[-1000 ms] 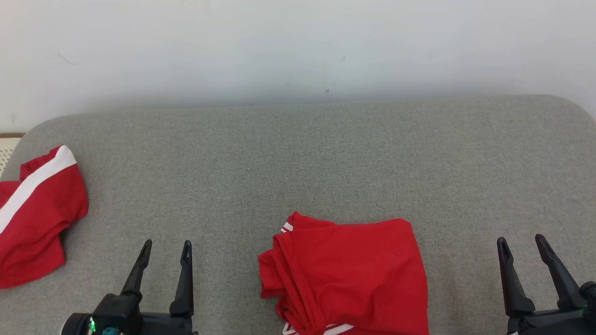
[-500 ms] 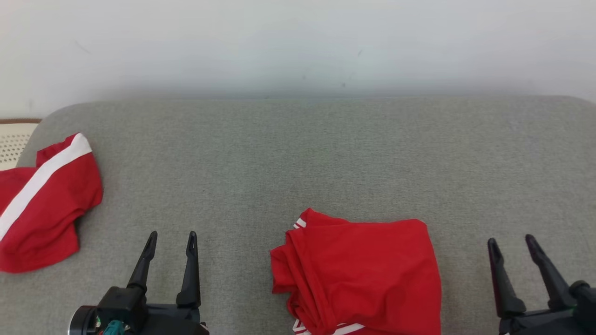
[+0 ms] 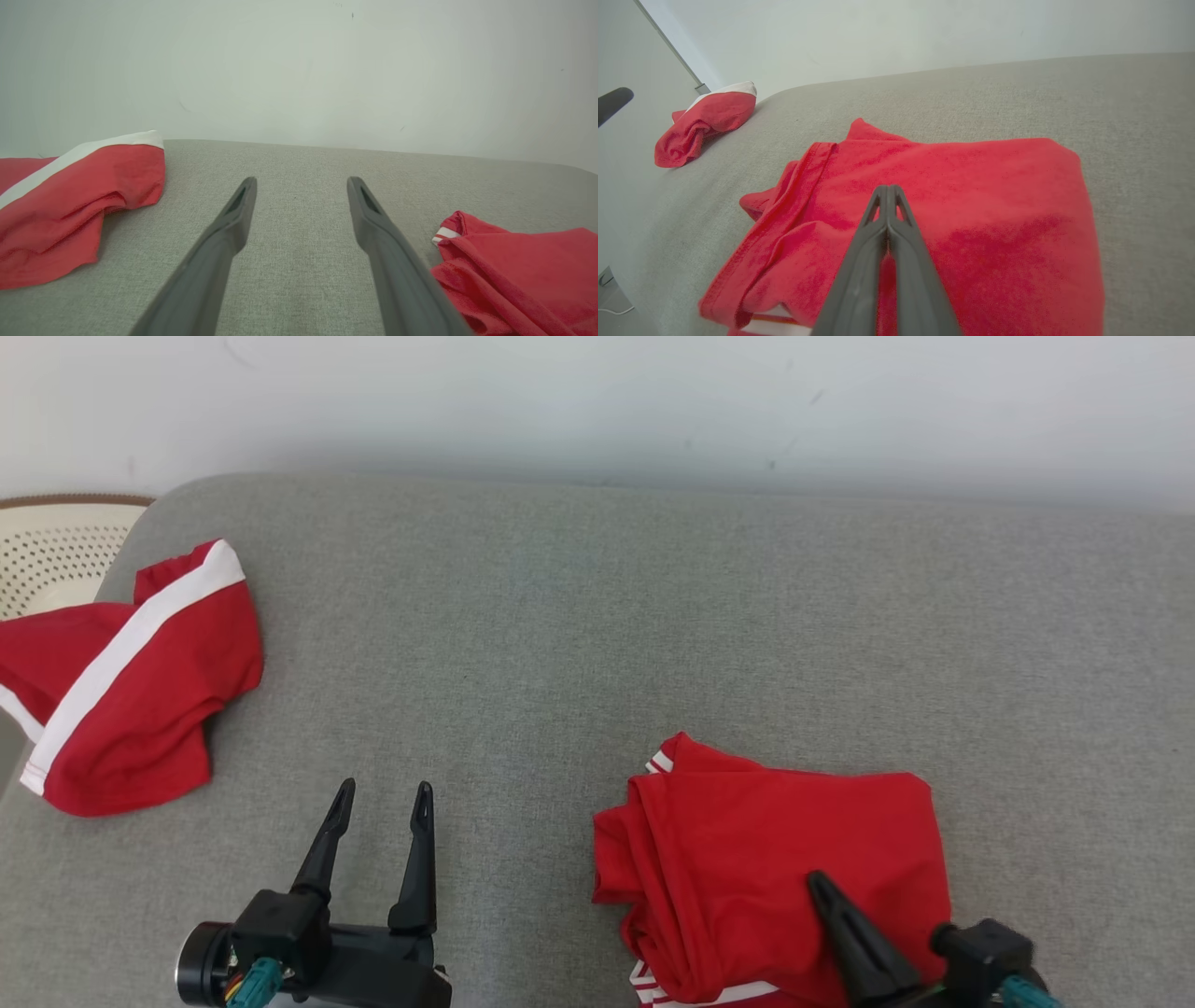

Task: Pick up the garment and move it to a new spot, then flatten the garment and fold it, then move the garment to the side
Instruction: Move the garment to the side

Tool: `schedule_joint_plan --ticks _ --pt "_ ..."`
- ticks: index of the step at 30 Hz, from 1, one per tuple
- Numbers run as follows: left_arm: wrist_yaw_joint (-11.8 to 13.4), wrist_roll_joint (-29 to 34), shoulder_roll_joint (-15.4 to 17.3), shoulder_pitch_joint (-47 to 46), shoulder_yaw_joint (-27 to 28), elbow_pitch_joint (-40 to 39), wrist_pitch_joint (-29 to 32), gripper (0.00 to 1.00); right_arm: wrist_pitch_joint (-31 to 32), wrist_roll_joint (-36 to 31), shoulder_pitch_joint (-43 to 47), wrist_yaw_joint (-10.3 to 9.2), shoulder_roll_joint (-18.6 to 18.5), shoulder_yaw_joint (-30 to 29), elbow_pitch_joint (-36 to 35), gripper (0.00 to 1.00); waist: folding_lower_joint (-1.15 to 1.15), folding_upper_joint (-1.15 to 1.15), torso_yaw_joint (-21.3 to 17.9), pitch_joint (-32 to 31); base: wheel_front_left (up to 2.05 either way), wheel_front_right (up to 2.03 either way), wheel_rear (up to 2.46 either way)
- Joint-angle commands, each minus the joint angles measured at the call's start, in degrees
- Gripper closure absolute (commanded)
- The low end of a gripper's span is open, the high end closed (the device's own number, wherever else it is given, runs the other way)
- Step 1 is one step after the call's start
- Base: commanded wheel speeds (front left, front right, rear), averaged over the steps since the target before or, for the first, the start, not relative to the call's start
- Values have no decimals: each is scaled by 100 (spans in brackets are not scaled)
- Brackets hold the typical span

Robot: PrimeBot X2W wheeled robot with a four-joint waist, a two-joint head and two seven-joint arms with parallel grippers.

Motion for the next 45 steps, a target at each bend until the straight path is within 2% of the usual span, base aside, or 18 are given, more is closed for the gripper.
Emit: schedule_joint_plan --ticks 1,12,16,23,27,34,35,45 --pt "0 58 -12 -72 7 35 -25 0 -85 98 -125 -3 23 187 167 100 -1 0 106 109 0 0 0" --pt "-49 109 -66 -204 11 86 -45 0 -411 636 -911 -3 298 1765 1348 100 -1 0 199 248 0 0 0" --pt "-67 116 -82 -197 23 95 -49 0 -470 861 -1109 -3 317 2307 1451 100 -1 0 202 262 0 0 0" --pt "-81 157 -96 -193 57 80 -52 0 -550 1123 -1381 -3 231 2802 1348 100 -1 0 128 290 0 0 0" --pt "-70 162 -65 -163 113 47 -53 0 -575 1117 -1368 -3 102 2436 1013 100 -1 0 31 272 0 0 0" --pt "-15 166 22 -63 259 -12 -53 0 -572 788 -984 -3 -78 1233 122 100 -1 0 -181 165 0 0 0" --pt "-15 166 22 -63 259 -12 -53 0 -572 788 -984 -3 -78 1233 122 100 -1 0 -181 165 0 0 0" --pt "37 188 161 61 376 -141 -53 0 -481 108 -483 -3 -186 -768 -502 100 -1 0 -440 -35 0 0 0"
